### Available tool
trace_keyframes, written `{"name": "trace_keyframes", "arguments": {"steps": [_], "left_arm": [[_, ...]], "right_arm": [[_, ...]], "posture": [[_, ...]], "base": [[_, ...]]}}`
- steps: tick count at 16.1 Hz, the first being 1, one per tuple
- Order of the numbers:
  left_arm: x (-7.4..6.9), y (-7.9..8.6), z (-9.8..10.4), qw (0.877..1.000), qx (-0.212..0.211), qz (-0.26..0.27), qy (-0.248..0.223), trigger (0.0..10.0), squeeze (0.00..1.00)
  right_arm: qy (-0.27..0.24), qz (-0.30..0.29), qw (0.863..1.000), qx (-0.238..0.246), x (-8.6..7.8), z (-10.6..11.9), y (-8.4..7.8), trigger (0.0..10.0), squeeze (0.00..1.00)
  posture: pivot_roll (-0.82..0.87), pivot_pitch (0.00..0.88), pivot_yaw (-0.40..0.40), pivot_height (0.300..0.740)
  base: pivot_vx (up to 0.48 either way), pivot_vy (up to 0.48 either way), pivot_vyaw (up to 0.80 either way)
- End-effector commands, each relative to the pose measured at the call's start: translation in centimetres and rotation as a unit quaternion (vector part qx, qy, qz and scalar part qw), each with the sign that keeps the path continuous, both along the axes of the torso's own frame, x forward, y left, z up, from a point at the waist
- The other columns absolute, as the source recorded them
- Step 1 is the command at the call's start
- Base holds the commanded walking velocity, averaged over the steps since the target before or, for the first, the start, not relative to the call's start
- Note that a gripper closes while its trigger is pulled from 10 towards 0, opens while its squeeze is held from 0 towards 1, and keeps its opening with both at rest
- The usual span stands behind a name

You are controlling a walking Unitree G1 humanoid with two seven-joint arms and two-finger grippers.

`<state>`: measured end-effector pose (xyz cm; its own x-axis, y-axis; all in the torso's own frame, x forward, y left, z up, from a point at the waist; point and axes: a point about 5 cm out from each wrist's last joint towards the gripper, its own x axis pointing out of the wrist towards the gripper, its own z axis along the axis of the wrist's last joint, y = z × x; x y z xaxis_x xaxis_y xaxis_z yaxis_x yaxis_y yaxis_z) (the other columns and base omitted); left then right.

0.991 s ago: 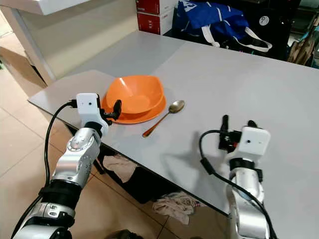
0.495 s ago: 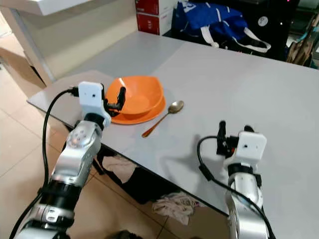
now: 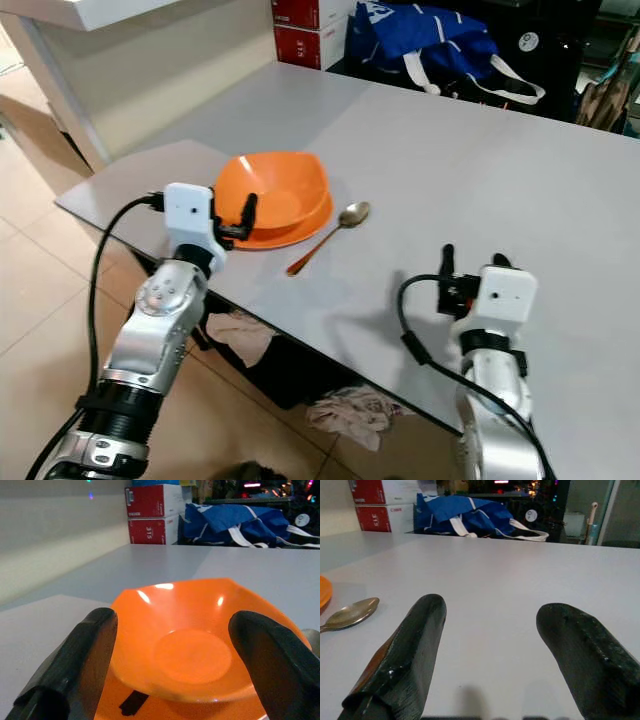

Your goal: Setting the table

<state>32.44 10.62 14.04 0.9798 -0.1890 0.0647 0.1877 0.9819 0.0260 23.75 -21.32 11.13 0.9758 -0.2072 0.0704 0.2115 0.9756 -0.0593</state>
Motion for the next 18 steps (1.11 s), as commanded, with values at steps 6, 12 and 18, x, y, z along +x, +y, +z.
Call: {"name": "trace_keyframes", "arguments": {"steps": [6,12,18], "left_arm": [[0.2,0.3,0.4,1.0,0.005,-0.002,0.0,10.0,0.0],[1.0,0.5,0.6,1.0,0.012,-0.003,0.001,10.0,0.0],[1.5,0.3,0.5,1.0,0.018,-0.017,0.006,10.0,0.0]], "right_arm": [[0.002,0.015,1.0,-0.003,0.4,0.2,0.7,10.0,0.0],[-0.001,0.013,1.0,-0.01,0.4,0.2,0.7,10.0,0.0],[-0.002,0.016,1.0,-0.012,0.2,0.2,0.9,10.0,0.0]], "posture": [[-0.07,0.0,0.097,0.723],[-0.07,0.0,0.092,0.723],[-0.07,0.0,0.093,0.723]], "base": [[0.0,0.48,-0.4],[0.0,0.48,-0.4],[0.0,0.48,0.0]]}}
